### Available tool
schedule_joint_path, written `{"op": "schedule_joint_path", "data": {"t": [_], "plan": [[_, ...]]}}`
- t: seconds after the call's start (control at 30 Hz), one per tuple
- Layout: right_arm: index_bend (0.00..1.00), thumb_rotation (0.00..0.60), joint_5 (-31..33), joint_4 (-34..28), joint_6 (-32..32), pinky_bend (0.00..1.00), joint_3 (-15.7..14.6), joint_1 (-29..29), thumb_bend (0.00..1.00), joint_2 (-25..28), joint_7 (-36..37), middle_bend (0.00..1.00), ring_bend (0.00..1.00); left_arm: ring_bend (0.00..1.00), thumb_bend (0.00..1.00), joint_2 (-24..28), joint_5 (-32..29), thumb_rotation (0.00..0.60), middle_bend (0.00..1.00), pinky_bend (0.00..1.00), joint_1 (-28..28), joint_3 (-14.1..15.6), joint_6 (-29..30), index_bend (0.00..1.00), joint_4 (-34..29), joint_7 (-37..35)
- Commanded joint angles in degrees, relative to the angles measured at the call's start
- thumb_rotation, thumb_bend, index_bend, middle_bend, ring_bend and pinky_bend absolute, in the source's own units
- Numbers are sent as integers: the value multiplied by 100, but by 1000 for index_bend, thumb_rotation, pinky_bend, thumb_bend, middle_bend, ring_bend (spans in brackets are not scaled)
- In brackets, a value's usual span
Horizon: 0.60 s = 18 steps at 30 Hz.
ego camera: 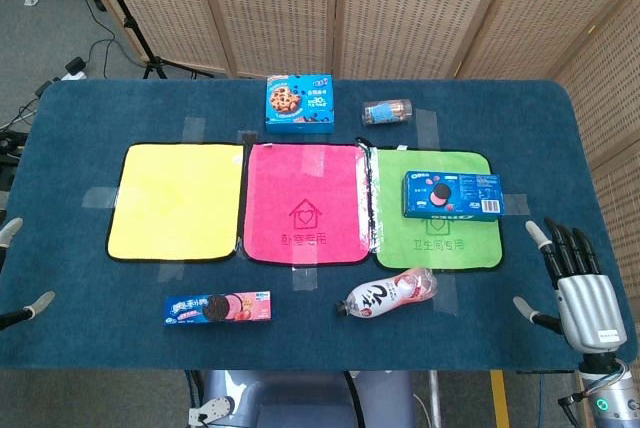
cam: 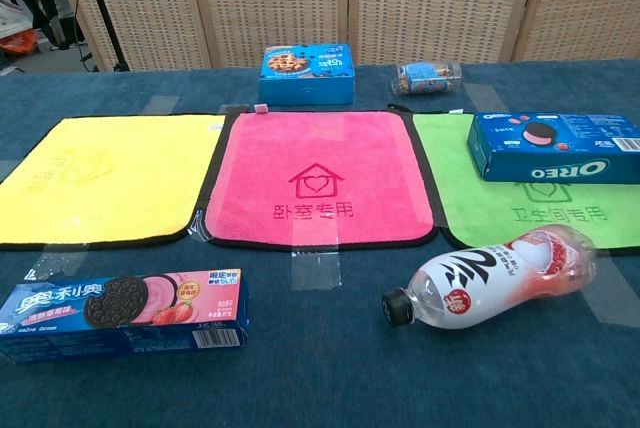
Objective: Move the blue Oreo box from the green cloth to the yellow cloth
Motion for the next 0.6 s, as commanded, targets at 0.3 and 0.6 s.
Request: {"op": "schedule_joint_path", "data": {"t": [0.3,0.6], "plan": [[0,600,43,-29,-239,0,-40,94,0,70,334,0,0,0,13,-22,-13,600,0,0,-5,1,-22,0,23,21],[43,600,1136,414,-2120,0,285,895,747,390,3318,0,0,0,13,-39,-172,600,0,0,-80,-45,-204,0,-24,163]]}}
